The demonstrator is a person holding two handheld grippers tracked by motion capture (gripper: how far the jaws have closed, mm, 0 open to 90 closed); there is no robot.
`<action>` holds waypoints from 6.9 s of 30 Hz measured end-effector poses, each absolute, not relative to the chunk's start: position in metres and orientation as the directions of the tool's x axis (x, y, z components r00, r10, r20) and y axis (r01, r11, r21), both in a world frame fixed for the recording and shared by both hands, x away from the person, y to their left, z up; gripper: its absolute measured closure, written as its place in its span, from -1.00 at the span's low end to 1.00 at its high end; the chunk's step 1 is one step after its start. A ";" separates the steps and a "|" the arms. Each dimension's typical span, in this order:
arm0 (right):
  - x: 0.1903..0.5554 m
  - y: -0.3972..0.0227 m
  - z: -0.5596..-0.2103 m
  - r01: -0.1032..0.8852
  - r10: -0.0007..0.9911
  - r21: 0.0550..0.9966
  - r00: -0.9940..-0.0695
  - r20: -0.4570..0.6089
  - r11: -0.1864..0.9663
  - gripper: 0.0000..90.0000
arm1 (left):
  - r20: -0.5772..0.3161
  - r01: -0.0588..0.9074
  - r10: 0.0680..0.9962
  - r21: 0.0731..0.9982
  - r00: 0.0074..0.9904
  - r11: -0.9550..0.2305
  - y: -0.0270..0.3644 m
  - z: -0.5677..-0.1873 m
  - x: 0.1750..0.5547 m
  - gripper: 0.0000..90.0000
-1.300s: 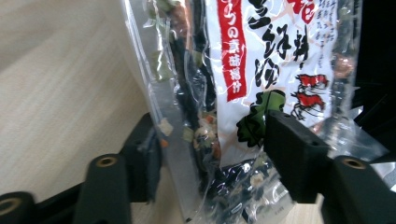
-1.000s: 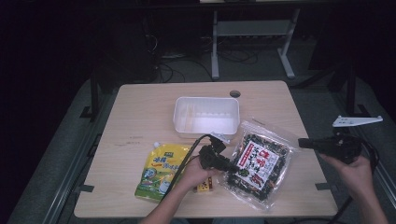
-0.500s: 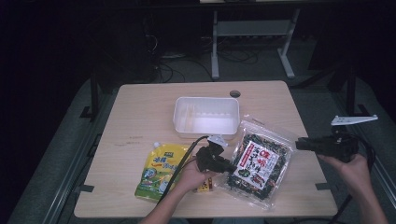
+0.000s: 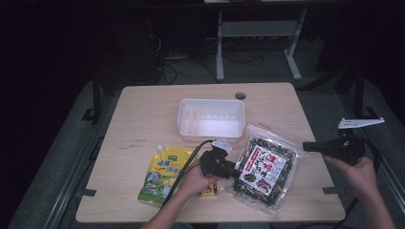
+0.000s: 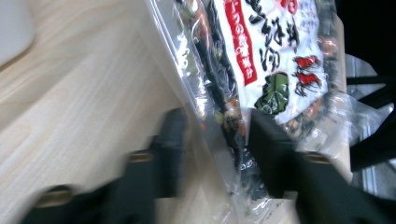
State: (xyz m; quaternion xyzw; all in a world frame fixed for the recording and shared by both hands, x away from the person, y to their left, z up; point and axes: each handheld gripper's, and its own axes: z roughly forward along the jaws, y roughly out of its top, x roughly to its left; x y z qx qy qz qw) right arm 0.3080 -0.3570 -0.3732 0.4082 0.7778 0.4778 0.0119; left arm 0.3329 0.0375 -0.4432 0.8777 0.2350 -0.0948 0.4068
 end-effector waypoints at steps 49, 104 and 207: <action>0.325 -0.315 -0.373 0.635 0.499 0.682 -0.750 0.433 0.363 0.34 | -0.453 0.464 0.154 0.725 0.878 -0.509 0.034 -0.434 0.335 0.56; 0.355 -0.215 -0.238 0.397 0.582 0.817 -0.808 0.095 0.418 0.74 | -0.213 0.450 0.462 0.742 0.861 -0.497 0.187 -0.412 0.282 -0.32; 0.401 -0.225 -0.299 0.462 0.676 0.799 -0.731 0.098 0.384 0.02 | -0.241 0.505 0.532 0.747 0.812 -0.433 0.231 -0.426 0.280 -0.41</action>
